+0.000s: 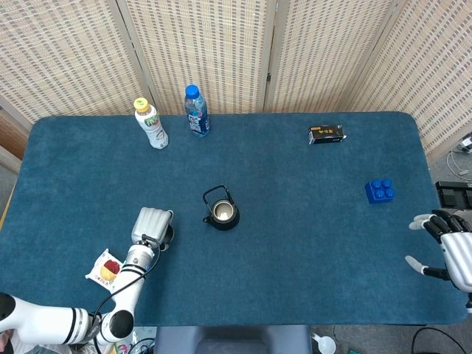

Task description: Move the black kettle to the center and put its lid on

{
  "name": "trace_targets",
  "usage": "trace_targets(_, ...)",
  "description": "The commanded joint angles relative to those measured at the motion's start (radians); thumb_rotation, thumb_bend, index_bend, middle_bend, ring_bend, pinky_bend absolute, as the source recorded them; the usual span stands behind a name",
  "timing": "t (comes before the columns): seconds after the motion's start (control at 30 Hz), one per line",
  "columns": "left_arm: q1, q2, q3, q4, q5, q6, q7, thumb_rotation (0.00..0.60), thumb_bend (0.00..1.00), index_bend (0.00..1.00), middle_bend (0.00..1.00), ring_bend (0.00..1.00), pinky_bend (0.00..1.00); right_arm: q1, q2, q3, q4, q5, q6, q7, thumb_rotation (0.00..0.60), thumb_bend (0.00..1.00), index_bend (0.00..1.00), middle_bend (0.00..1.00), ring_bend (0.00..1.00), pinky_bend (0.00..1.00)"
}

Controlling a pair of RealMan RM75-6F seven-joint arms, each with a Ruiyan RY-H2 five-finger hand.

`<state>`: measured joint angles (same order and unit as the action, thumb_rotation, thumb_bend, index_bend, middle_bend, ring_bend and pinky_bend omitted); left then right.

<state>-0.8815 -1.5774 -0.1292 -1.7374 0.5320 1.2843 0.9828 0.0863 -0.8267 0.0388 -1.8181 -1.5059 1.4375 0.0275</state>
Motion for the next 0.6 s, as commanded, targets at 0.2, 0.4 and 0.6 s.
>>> trace_targets(0.2, -0.025, -0.001, -0.022, -0.025, -0.004, 0.012, 0.035, 0.6, 0.04, 0.45, 0.95, 0.67, 0.72, -0.005, 0.001, 0.013, -0.009, 0.039, 0.002, -0.029, 0.6, 0.17, 0.37, 0.31, 0.17, 0.19)
trace_targets(0.4, -0.041, -0.01, -0.032, -0.033, -0.007, 0.017, 0.053, 0.6, 0.04, 0.45, 0.95, 0.67, 0.72, -0.013, 0.008, 0.016, -0.013, 0.043, 0.012, -0.03, 0.6, 0.17, 0.4, 0.31, 0.17, 0.19)
trace_targets(0.6, -0.058, -0.016, -0.044, -0.039, -0.01, 0.018, 0.068, 0.6, 0.04, 0.45, 0.95, 0.67, 0.72, -0.02, 0.013, 0.019, -0.016, 0.047, 0.023, -0.033, 0.6, 0.17, 0.42, 0.32, 0.19, 0.19)
